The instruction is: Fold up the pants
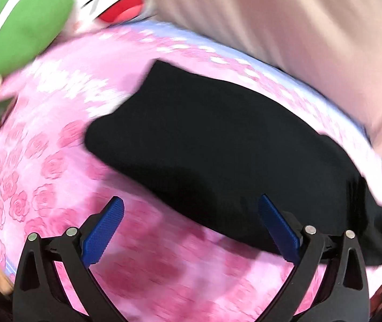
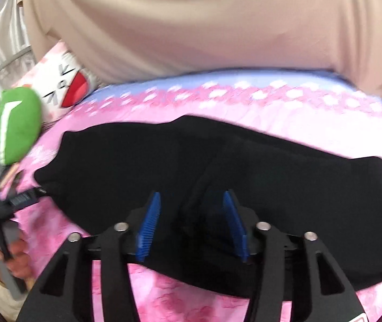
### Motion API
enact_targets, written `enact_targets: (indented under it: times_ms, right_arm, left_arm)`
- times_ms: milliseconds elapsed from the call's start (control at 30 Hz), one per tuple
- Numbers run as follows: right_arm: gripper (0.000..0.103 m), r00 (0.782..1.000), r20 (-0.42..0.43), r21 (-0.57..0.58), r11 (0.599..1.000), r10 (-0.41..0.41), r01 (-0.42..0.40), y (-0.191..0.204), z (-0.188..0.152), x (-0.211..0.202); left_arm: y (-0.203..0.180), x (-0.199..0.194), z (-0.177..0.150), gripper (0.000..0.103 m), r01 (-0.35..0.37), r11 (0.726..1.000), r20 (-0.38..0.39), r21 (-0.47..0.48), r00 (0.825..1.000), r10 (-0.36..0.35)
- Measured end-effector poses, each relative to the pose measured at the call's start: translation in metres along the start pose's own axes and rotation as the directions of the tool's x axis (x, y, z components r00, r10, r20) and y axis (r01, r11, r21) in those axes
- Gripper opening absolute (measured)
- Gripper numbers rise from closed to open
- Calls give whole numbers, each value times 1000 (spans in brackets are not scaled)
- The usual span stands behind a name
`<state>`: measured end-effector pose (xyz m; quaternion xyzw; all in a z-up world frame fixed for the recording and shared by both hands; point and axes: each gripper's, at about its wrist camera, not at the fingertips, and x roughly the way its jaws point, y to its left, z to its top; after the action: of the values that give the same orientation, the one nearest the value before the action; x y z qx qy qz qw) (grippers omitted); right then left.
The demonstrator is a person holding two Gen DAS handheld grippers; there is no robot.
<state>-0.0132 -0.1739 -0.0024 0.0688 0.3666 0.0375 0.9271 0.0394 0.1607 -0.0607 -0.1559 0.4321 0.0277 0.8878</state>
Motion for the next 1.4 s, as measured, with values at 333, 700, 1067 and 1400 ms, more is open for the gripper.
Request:
enact_targets:
  times_ms: [333, 700, 1067, 1400]
  right_arm:
    - [77, 990, 47, 87, 988, -131, 126, -20, -23, 3]
    - [84, 995, 89, 274, 961, -44, 18, -61, -29, -8]
    - [84, 986, 146, 439, 887, 86, -143, -101, -40, -11]
    - [85, 975, 108, 199, 957, 194, -213, -41, 12, -1]
  left_arm:
    - [24, 26, 41, 63, -1, 996, 31, -91, 1000, 3]
    - [-114, -59, 53, 14, 139, 965, 162, 224, 971, -178]
    - [-250, 12, -61, 86, 157, 854, -141, 495, 985, -100]
    - [-158, -30, -31, 95, -115, 885, 83, 450, 993, 87]
